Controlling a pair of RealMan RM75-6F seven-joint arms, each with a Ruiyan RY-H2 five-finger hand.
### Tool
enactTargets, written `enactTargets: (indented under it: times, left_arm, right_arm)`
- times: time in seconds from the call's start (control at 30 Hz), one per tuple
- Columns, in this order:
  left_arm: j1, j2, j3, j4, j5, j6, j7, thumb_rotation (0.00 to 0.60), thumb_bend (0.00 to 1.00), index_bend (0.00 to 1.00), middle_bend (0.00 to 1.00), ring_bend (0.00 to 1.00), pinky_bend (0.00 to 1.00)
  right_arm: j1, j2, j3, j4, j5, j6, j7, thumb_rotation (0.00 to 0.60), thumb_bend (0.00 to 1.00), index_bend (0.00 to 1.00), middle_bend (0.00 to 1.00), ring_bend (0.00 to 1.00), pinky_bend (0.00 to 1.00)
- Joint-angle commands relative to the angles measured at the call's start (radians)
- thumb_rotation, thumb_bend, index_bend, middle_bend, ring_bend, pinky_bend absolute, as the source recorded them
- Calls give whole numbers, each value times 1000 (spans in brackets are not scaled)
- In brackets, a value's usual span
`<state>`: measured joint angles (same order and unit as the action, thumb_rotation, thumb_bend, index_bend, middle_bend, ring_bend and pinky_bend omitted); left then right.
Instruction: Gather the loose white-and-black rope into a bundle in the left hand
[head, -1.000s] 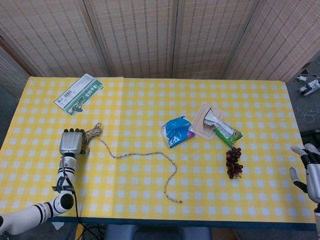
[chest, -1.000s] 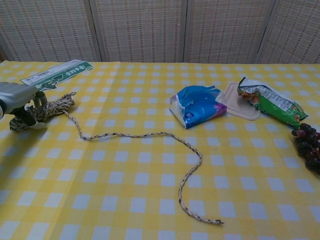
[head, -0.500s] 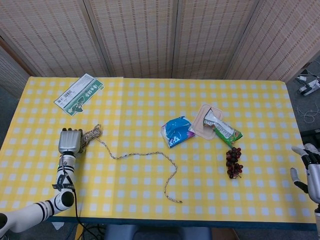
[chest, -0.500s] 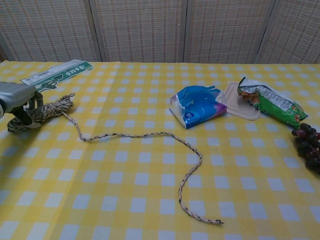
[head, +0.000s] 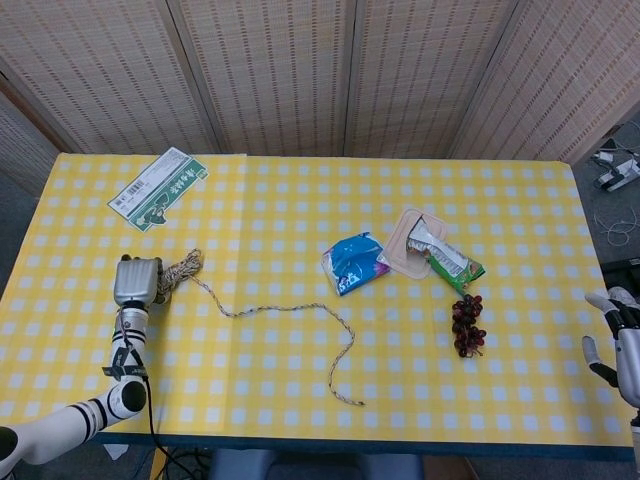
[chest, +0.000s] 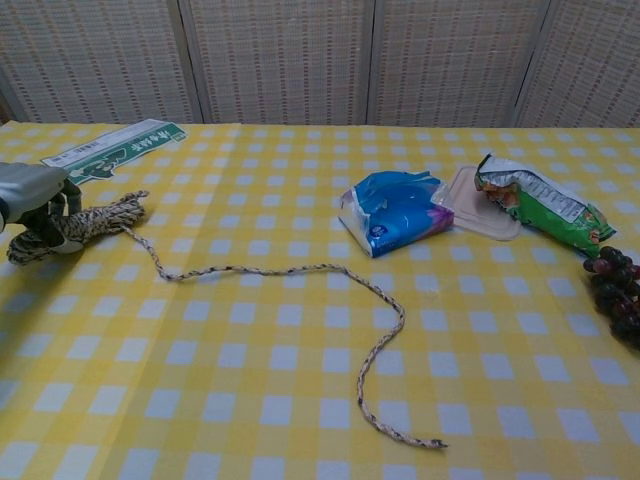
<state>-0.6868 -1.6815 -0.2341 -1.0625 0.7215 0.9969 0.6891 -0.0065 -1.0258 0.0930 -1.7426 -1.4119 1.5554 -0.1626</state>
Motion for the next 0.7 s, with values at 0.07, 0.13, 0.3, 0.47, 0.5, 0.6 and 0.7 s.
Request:
enactTargets:
  times: [0.07,0.13,0.3,0.47,0.5,0.6,0.7]
  left_arm:
    - [5,-4,-10,15,33,3,-60,533,249,630,652,466,257]
    - [10,-4,-14,23,70,12,-113,524,248,649,673,483,268]
    - [23,23,-23,14,176,39,-256,525,250,670,694,497,274]
    - [38,73,-28,-42,279,81,-374,529,250,676,699,500,278]
    - [41,82,-28,-56,293,90,-385,530,250,676,699,500,278]
    - [49,111,-28,-107,324,114,-400,528,249,676,700,500,278]
    - [57,139,-30,-168,342,132,-402,528,250,676,700,500,279]
  right_arm:
    - [-1,2,0,-3,-2,2,-1,600,352,247,302,295,296]
    - [-1,5,1,-6,-4,3,-2,600,352,247,303,295,296]
    - [15,23,-1,-35,-22,-16,-21,600,367,247,302,296,296]
    - [75,59,-11,-98,-66,-110,-51,600,386,247,315,296,301]
    - [91,64,-11,-110,-75,-132,-58,600,387,250,324,296,302]
    - [153,75,-6,-156,-90,-221,-85,600,393,292,342,297,306]
    - [227,69,5,-191,-90,-321,-125,600,394,329,344,297,306]
